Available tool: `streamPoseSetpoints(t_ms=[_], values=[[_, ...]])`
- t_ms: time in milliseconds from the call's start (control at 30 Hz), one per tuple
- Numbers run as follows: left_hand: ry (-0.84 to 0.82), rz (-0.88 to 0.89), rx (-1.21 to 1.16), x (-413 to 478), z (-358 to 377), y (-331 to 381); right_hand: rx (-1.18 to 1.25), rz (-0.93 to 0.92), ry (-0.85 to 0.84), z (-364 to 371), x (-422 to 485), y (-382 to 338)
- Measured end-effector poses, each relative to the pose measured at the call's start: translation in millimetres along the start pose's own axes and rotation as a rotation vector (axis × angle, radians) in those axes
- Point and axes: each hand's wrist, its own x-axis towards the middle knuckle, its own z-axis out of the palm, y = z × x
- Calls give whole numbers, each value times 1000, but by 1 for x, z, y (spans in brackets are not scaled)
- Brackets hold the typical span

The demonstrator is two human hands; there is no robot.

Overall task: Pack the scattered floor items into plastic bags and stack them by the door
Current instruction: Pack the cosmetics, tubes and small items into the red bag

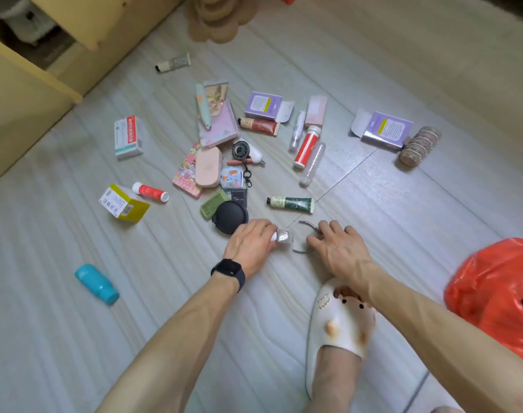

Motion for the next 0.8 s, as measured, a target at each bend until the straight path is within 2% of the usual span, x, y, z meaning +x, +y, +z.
streamPoseSetpoints(t_ms=[100,300,433,533,667,800], values=[[55,9,-14,34,-9,8,-18,126,-60,0,-28,29],[-37,19,7,81,-1,38,18,364,-69,18,-81,90],[-69,36,112,91,6,48,23,412,-30,21,-96,99],[-63,113,269,97,14,52,46,411,32,26,-96,98],[-74,94,336,92,22,64,235,504,-5,23,-90,97],[-115,2,279,84,27,73,503,572,-101,3,-72,109]])
